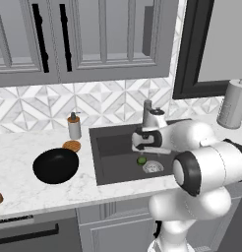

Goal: Pick the avocado from the sink and place it in the bowl. Then pick the bowl and place it in the microwave. Then close the microwave door and press the start button.

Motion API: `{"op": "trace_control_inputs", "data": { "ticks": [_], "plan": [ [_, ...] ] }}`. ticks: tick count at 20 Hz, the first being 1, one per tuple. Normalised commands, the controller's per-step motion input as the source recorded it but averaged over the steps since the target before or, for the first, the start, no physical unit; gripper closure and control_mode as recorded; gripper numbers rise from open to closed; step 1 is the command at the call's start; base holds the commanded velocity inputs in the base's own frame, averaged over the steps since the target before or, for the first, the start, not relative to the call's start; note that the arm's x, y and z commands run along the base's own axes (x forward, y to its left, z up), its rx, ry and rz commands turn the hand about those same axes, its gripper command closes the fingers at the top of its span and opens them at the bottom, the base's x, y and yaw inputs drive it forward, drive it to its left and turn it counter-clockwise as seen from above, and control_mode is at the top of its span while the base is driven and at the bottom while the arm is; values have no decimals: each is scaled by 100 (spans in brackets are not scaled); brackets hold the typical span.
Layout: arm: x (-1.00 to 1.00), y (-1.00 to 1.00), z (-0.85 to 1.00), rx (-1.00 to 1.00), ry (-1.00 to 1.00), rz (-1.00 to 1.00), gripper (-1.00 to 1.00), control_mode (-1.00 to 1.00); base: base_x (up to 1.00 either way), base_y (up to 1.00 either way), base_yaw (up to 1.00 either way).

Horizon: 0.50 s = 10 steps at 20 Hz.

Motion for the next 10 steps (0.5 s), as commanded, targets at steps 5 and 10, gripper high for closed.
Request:
{"op": "trace_control_inputs", "data": {
  "ticks": [5,10],
  "plan": [
    [18,-1,-33,0,0,-14,-100,-100,0,0,0],
    [30,-2,-17,-2,0,-3,-100,-100,0,0,0]
  ]
}}
